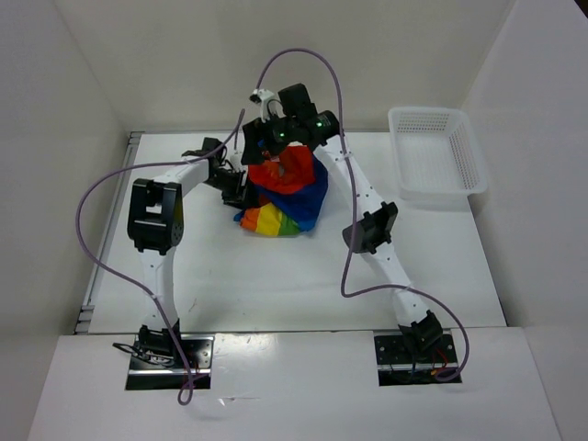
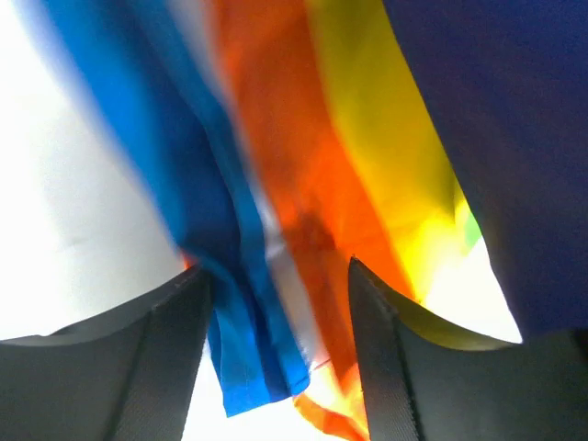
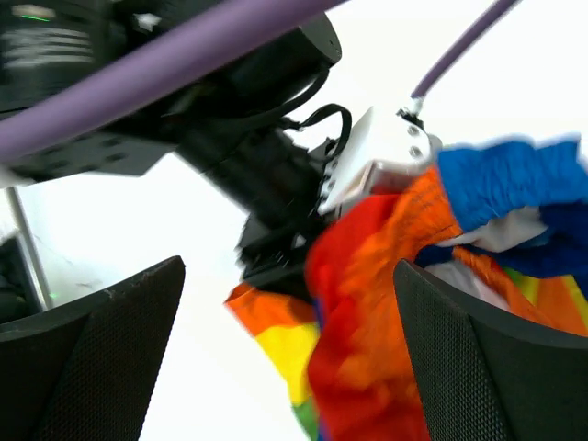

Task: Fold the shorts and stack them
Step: Fold the shorts

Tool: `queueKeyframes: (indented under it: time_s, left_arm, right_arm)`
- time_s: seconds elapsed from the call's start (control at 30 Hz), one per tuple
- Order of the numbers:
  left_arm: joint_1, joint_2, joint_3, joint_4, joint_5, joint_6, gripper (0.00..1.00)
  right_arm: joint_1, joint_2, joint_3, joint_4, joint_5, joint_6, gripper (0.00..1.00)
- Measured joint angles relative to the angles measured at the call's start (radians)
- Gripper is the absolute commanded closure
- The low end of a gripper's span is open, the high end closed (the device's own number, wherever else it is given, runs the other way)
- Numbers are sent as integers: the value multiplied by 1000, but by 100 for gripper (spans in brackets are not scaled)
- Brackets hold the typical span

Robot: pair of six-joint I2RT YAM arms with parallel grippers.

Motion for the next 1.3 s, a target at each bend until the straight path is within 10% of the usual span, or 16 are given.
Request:
queueKeyframes:
  time_s: [0.4,0.8,1.03,1.3]
  left_arm:
    - [150,-96,-58,46,-201,9,0]
    - [285,-247,-105,-2,-253,9,0]
    - [239,-283,286,-128,-222,9,0]
    - [-43,-213,282,-146,-183,14,0]
  right_arm:
    - [7,-304,-59,83,286,71,1]
    - [-68,-538,-994,148,382,107,76]
    - [-233,-539,-1110,267,332,92,43]
    - [-273,-459,-1154,423,254,37,27]
